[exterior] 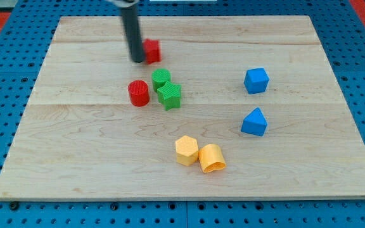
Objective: Slide the red blocks at the top left side of the board
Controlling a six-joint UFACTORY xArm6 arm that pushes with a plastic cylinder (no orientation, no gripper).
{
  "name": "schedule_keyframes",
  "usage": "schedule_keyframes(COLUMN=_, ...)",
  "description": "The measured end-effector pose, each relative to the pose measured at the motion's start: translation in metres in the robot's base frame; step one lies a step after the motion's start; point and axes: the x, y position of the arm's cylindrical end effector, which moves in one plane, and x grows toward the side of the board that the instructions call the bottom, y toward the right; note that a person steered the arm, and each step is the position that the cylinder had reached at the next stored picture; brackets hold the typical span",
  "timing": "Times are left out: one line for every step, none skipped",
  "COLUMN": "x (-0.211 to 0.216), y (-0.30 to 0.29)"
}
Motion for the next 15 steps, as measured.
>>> schedule_keyframes(x=0.0, y=0.059)
schedule_keyframes(x=-0.032, y=0.055)
schedule_keyframes(x=-0.077, y=-0.001)
schedule_keyframes(x=-0.093, y=0.068)
schedule_keyframes(x=-0.123, y=0.054)
schedule_keyframes(x=-0.123, y=-0.023)
schedule_keyframes(x=-0.095, y=-0.096)
schedule_keyframes(x=-0.078, y=-0.128)
schedule_keyframes(x=-0.078, y=-0.09)
schedule_keyframes(x=-0.02, y=-0.025)
schedule_keyframes(x=0.081, y=-0.056)
schedule_keyframes(x=0.16, y=-0.1)
schedule_keyframes(x=0.155, y=0.001)
schedule_keyframes(x=0.139, y=0.03)
schedule_keyframes(x=0.112, y=0.026)
